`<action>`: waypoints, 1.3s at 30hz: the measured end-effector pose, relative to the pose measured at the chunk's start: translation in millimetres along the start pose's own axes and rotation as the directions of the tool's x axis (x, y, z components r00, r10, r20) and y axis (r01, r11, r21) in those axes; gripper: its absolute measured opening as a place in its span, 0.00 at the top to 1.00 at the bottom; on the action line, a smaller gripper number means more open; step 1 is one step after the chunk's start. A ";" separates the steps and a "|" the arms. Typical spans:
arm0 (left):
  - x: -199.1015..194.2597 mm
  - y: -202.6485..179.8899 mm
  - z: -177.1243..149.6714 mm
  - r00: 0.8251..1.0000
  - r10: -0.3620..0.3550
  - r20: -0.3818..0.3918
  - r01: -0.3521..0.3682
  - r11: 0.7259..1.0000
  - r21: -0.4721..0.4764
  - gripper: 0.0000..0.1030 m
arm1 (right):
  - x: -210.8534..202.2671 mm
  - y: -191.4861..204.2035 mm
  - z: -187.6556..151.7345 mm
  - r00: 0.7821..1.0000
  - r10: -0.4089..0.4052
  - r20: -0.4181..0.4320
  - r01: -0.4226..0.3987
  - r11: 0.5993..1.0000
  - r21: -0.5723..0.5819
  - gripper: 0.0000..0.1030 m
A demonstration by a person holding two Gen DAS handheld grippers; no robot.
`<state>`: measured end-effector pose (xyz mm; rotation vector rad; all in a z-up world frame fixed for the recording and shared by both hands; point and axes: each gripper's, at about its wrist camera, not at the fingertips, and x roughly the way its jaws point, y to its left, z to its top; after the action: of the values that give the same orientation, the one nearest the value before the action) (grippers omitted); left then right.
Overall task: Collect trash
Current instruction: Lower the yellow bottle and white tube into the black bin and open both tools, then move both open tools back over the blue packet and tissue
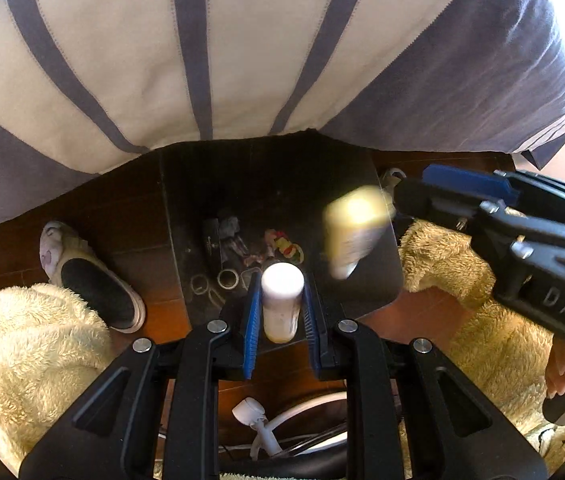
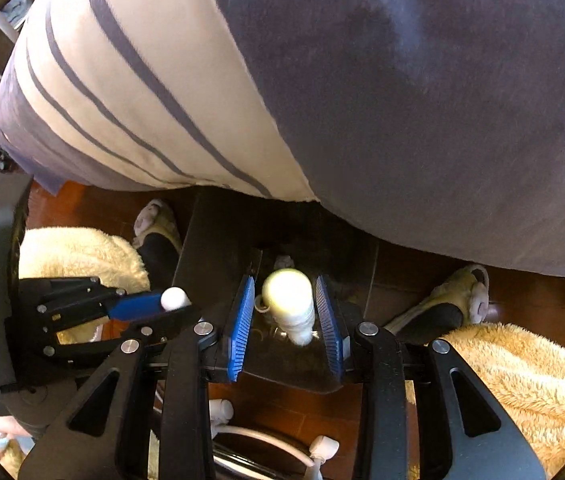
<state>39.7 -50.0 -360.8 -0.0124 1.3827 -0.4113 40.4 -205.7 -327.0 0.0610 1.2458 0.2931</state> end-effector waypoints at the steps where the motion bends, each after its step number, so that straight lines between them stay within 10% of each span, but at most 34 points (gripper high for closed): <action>1: -1.4 0.4 0.2 1.000 0.001 0.002 -0.001 1.000 -0.002 0.82 | -2.9 -0.5 0.9 1.000 -0.005 0.009 0.005 1.000 0.002 0.67; 5: -12.8 -0.3 2.3 0.999 0.017 0.030 -0.016 1.000 -0.007 0.78 | -14.1 -5.5 2.8 0.998 -0.028 0.048 0.027 1.000 0.010 0.66; 9: -32.9 -4.2 4.1 0.996 0.045 0.082 -0.045 0.999 0.001 0.53 | -32.1 -8.5 3.3 0.993 -0.060 0.105 0.057 0.998 0.029 0.40; 21: -101.1 -15.4 9.2 0.968 0.067 0.240 -0.073 0.997 0.018 0.21 | -107.6 -22.4 9.0 0.947 -0.099 0.305 0.079 0.994 0.076 0.28; 39: -234.0 -23.4 67.2 0.831 0.113 0.545 -0.150 0.988 0.023 0.08 | -217.1 -12.5 66.3 0.805 -0.118 0.581 0.135 0.991 0.015 0.16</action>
<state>67.3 -19.4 -119.7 0.0193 0.7987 -0.3038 42.7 -265.0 -107.6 0.0393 0.6268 0.1538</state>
